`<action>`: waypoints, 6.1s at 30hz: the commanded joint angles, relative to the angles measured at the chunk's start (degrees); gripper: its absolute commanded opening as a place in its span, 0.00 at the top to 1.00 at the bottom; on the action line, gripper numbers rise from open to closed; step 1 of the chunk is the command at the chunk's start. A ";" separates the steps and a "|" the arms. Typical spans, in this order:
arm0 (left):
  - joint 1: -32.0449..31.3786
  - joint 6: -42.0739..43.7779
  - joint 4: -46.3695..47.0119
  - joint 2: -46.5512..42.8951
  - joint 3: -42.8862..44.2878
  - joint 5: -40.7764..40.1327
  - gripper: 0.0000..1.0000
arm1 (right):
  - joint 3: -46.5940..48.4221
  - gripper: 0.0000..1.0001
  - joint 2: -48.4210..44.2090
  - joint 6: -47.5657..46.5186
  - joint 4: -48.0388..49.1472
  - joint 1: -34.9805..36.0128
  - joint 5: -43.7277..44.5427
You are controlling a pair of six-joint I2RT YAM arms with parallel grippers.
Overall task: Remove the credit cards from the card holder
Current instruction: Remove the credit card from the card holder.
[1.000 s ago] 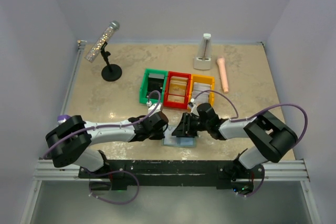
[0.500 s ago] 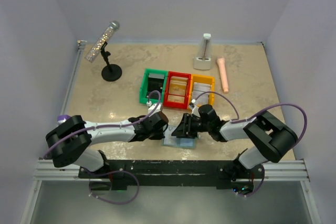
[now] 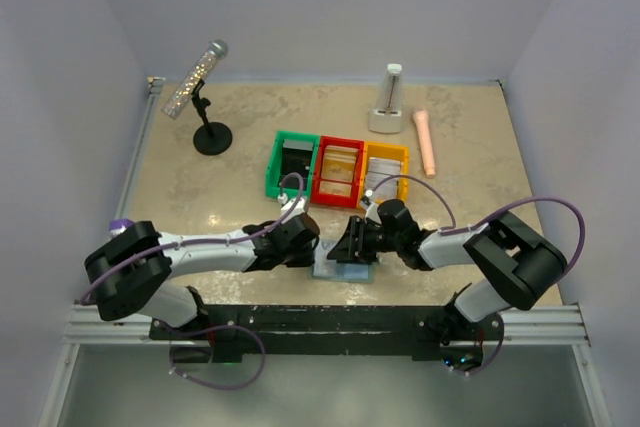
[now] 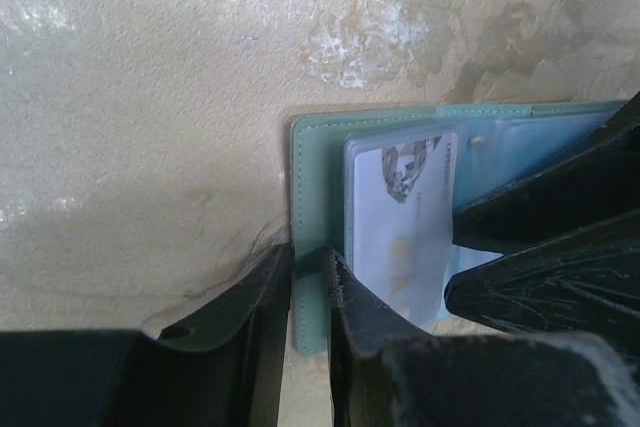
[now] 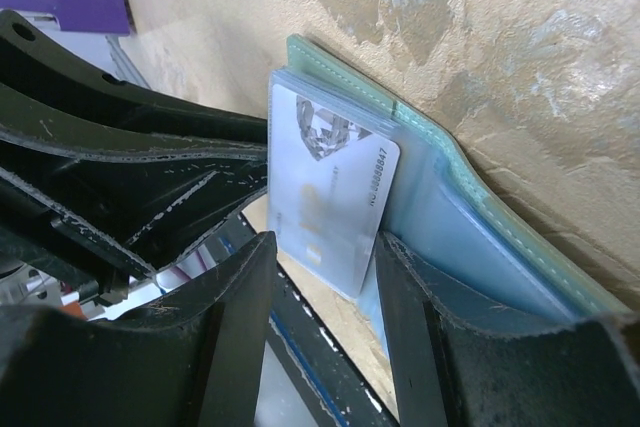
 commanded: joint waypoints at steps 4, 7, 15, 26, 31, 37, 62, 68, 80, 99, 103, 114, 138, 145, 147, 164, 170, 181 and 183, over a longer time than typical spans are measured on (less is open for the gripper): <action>-0.72 0.47 -9.74 -0.96 -2.37 1.55 0.74 | 0.60 0.50 -0.54 -1.38 -1.69 0.22 1.48; -0.63 0.73 -11.15 -2.45 -1.93 0.67 0.74 | 0.78 0.50 -0.80 -1.55 -2.31 0.22 1.48; -0.02 1.17 -9.76 -8.95 -3.68 -0.30 0.74 | 0.87 0.50 -1.16 -2.17 -3.28 0.31 1.57; -0.02 3.72 5.01 -18.97 -9.40 4.62 0.37 | 1.22 0.49 -0.98 -2.52 -3.80 0.31 1.30; -0.02 4.33 9.49 -17.49 -9.49 6.90 0.37 | 1.57 0.49 -0.72 -2.34 -3.81 0.31 1.21; -0.02 4.69 11.44 -13.45 -8.96 8.05 0.37 | 1.83 0.49 -0.89 -2.61 -4.68 0.22 1.04; -0.02 3.02 20.84 -7.46 -11.24 10.42 0.39 | 1.48 0.48 -1.16 -2.26 -4.25 0.31 1.13; -0.02 2.84 22.16 -7.29 -11.24 11.13 0.40 | 1.22 0.48 -3.09 -1.90 -4.68 0.22 0.86; -0.02 1.96 22.60 -4.74 -11.68 11.22 0.42 | 0.95 0.48 -5.99 -1.64 -5.57 0.22 1.04; -0.02 1.08 21.81 -2.54 -12.47 9.90 0.51 | -1.86 0.49 -6.34 1.70 2.00 0.22 -0.10; -0.02 0.91 20.67 -2.37 -12.39 9.28 0.53 | -1.86 0.49 -6.78 1.70 1.82 0.22 -0.02; -0.02 0.12 17.50 -0.78 -11.33 7.61 0.60 | -2.04 0.49 -8.01 1.79 1.47 0.13 0.16; -0.02 0.12 13.99 3.17 -8.70 7.17 0.72 | -2.83 0.49 -8.45 1.17 3.66 0.05 -1.60; -0.02 0.38 13.81 1.16 -9.22 6.82 0.68 | -2.21 0.49 -9.15 -1.72 -3.09 -0.04 0.51; -0.02 0.64 13.72 0.01 -9.31 6.82 0.61 | -2.04 0.49 -9.59 -2.34 -4.85 -0.13 1.21; -0.02 1.78 6.17 -9.31 -8.52 3.92 0.54 | 0.60 0.49 -9.59 -4.72 -10.31 -0.22 2.53; -0.10 2.31 5.11 -11.50 -8.43 3.48 0.47 | 1.92 0.49 -8.28 -5.16 -11.19 -0.22 2.53; -0.02 4.24 3.53 -13.18 -7.21 1.46 0.57 | 2.80 0.49 -8.10 -5.77 -11.63 -0.39 2.27; -0.02 4.77 3.18 -11.86 -5.97 1.20 0.58 | 2.97 0.49 -8.62 -5.86 -12.07 -0.39 2.27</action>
